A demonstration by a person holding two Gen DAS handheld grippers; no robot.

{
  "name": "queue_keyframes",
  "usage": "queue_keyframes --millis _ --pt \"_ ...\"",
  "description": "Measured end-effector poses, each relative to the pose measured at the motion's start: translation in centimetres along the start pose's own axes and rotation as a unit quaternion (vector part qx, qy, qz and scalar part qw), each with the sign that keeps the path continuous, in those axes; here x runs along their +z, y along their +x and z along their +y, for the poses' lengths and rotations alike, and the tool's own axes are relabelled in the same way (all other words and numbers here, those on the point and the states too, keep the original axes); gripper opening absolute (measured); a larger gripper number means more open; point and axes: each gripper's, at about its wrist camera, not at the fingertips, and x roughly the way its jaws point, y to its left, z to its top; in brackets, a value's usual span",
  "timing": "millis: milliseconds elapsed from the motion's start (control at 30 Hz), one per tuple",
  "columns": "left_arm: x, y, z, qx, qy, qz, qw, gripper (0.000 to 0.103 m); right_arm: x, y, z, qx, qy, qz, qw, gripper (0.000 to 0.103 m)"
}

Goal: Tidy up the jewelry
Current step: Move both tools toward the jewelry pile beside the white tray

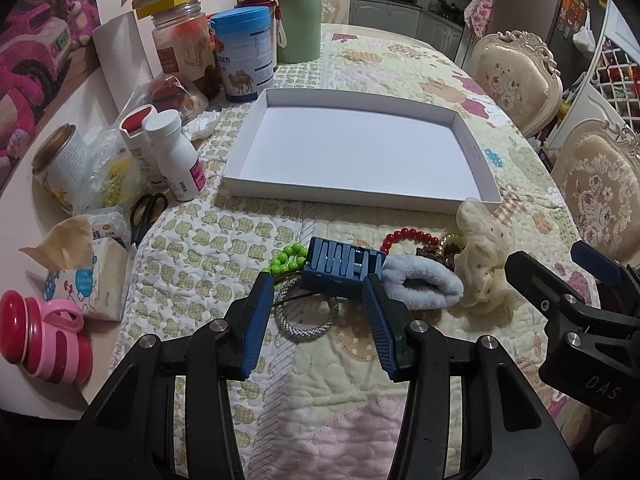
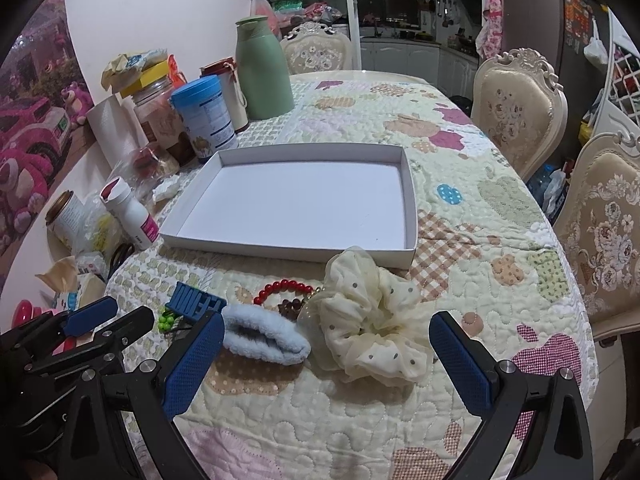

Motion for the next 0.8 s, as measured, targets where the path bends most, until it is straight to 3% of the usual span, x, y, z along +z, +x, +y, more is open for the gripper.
queue_keyframes --millis 800 --pt "-0.9 -1.6 0.3 -0.013 -0.001 -0.003 0.9999 0.046 -0.4 -1.8 0.7 0.004 -0.013 -0.010 1.000 0.102"
